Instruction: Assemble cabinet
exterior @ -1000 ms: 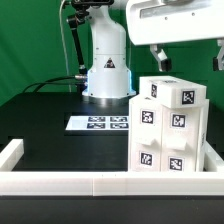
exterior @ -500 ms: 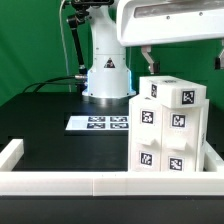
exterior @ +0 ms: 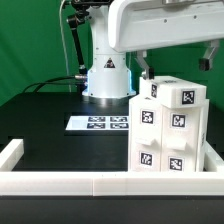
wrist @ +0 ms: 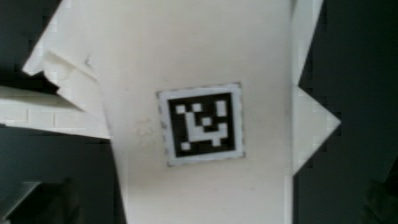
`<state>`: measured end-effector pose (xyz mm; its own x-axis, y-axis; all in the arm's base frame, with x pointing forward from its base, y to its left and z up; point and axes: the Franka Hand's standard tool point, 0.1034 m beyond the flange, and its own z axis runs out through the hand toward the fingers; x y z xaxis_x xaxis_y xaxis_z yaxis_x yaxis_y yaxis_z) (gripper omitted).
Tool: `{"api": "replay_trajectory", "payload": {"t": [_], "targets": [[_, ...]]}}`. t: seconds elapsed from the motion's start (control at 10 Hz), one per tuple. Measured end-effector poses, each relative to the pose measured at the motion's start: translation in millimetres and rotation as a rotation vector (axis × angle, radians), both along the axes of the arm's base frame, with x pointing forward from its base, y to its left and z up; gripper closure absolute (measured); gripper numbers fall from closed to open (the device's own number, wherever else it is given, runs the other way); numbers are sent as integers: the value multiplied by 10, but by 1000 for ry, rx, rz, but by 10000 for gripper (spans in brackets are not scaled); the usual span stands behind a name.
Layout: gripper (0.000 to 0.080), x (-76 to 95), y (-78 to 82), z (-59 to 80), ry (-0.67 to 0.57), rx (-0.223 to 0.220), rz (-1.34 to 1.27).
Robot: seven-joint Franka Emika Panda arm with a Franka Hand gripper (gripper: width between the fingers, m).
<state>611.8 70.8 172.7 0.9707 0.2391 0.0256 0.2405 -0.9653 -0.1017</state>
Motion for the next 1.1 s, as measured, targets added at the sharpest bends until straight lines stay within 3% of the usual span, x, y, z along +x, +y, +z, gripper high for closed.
{"api": "replay_trajectory", "payload": {"t": [0.8, 0.9, 1.0, 1.1], "targets": [[2, -133, -61, -239, -14, -9, -22], [93, -133, -60, -239, -14, -9, -28], [243, -132, -59, -238, -11, -9, -52], [243, -132, -60, -237, -11, -9, -52]]}}
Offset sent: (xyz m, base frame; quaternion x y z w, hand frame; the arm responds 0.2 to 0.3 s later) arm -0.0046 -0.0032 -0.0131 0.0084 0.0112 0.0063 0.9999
